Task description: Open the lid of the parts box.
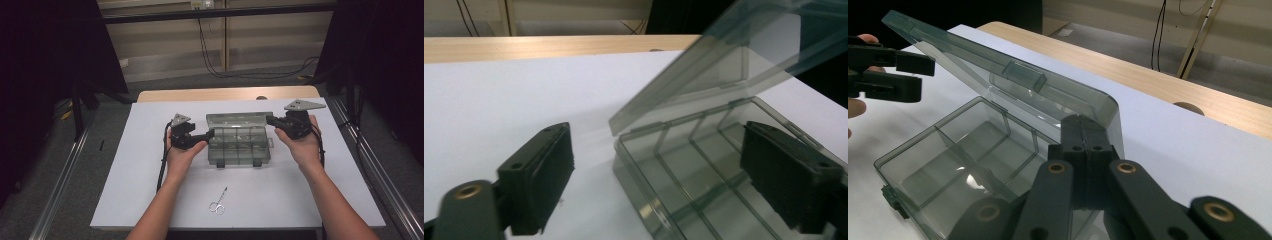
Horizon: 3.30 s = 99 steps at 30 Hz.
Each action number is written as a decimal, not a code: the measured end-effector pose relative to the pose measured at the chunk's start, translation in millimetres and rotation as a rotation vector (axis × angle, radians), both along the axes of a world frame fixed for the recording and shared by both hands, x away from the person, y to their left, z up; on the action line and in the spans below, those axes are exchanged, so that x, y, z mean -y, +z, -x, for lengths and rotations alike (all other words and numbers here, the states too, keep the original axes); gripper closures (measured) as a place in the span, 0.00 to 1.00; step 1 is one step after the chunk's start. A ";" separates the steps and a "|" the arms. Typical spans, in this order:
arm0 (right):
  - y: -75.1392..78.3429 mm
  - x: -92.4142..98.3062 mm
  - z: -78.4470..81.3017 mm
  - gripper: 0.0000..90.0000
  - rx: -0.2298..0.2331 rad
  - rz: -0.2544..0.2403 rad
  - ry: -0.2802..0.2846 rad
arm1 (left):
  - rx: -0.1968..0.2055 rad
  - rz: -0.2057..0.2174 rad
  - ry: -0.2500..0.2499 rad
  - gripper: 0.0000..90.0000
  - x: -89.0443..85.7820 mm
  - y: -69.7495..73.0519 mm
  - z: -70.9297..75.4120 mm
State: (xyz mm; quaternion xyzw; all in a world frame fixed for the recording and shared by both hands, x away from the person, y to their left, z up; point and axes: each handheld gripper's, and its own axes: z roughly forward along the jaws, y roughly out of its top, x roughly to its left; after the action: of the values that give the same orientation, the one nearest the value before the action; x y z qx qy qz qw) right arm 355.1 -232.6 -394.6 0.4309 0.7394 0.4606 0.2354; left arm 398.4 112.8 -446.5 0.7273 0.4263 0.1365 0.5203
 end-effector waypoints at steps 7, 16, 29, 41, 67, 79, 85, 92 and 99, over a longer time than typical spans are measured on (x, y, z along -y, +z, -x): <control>1.6 -0.1 -5.2 1.00 0.003 0.008 -0.003 | 0.047 -0.028 0.035 0.37 7.6 1.4 -5.1; 2.1 1.1 -11.6 1.00 0.006 0.012 -0.003 | 0.072 -0.058 0.063 0.70 15.3 6.5 -6.4; 5.5 4.2 -13.0 1.00 0.027 0.018 0.021 | 0.090 -0.027 0.078 0.88 20.5 16.3 -9.5; 11.6 9.3 2.5 0.11 0.068 -0.039 0.043 | 0.077 -0.007 0.074 0.91 19.1 16.9 -12.9; -45.0 -0.7 -23.5 0.69 0.089 -0.094 -0.198 | 0.082 0.005 0.081 0.93 18.8 14.7 -17.8; -48.6 -6.6 -29.9 0.94 0.101 -0.092 -0.251 | 0.073 0.002 0.082 0.94 19.0 12.4 -23.6; -48.3 -6.9 -33.2 0.97 0.095 -0.073 -0.266 | 0.066 -0.011 0.089 0.94 21.5 6.4 -29.0; -45.2 -6.0 -40.2 0.97 0.072 -0.060 -0.258 | 0.032 -0.040 0.096 0.92 24.5 -3.3 -38.1; -46.7 -3.2 -45.7 0.97 0.060 -0.083 -0.250 | 0.000 -0.021 0.082 0.92 22.9 -10.2 -45.7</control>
State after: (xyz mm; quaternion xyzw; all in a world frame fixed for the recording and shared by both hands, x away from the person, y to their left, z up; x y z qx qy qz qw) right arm 400.8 -229.4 -441.3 0.5151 0.6528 0.4708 0.2949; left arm 444.1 89.9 -456.7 0.7147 0.4540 0.1624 0.5066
